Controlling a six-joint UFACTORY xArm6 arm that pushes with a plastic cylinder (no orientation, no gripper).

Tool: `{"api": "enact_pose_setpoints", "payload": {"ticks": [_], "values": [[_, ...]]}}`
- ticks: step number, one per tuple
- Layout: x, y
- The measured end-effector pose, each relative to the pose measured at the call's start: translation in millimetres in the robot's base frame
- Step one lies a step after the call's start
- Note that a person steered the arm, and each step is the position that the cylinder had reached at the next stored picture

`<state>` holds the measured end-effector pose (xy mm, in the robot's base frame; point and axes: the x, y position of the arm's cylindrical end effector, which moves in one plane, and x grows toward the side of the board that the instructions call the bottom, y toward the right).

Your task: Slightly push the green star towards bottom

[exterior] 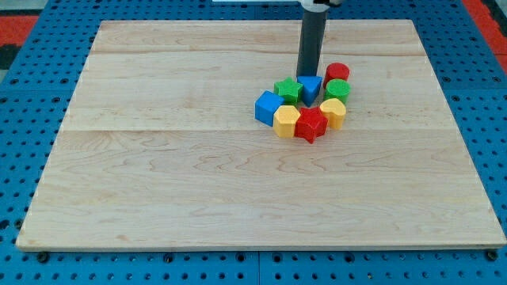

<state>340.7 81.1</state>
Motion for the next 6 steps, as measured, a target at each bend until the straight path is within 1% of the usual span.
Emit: {"api": "enact_pose_setpoints", "payload": {"ticks": [1, 2, 3, 4, 5, 6], "values": [[0, -1], [15, -4], [19, -8], [2, -8], [2, -8], [13, -20]]}}
